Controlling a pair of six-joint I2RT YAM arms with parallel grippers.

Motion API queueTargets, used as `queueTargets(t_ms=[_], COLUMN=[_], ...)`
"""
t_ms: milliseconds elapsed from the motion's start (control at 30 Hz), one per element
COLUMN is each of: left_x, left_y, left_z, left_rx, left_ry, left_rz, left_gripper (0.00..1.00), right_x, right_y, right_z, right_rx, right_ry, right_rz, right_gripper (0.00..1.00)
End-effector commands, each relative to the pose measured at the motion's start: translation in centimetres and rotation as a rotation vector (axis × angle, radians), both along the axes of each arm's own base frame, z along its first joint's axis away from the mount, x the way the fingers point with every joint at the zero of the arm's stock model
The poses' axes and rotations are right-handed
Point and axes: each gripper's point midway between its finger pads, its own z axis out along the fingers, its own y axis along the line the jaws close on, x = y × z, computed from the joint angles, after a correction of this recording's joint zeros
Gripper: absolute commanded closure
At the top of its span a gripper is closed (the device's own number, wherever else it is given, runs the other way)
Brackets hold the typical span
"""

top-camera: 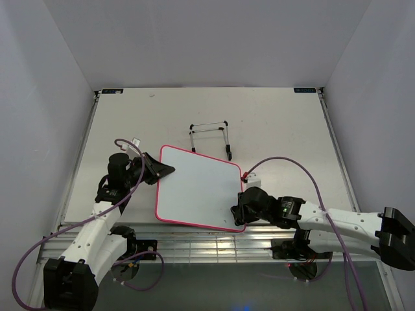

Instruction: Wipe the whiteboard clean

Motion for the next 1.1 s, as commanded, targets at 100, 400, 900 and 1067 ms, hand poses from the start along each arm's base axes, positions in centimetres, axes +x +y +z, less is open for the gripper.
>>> queueTargets(t_ms=[100, 400, 900, 1067], left_x=[0.3, 0.4, 0.4, 0.3], left_y=[-0.5, -0.6, -0.5, -0.5], left_z=[1.5, 1.7, 2.1, 2.0], left_rx=[-0.009, -0.010, -0.009, -0.006], left_ry=[-0.081, -0.084, -0.092, -0.092], left_rz=[-0.011, -0.013, -0.012, -0.013], left_gripper=[1.00, 1.00, 1.00, 1.00], right_x=[-1.9, -2.9, 0.8, 1.2], right_y=[9.9, 12.2, 4.2, -0.8], right_z=[7.7, 9.8, 2.4, -1.1], right_rx=[0.353, 0.375, 0.171, 0.042], right_ry=[-0.038, -0.027, -0.057, 0.013], right_rz=[0.103, 0.124, -0.117, -0.180], right_gripper=[0.92, 0.92, 0.92, 0.92])
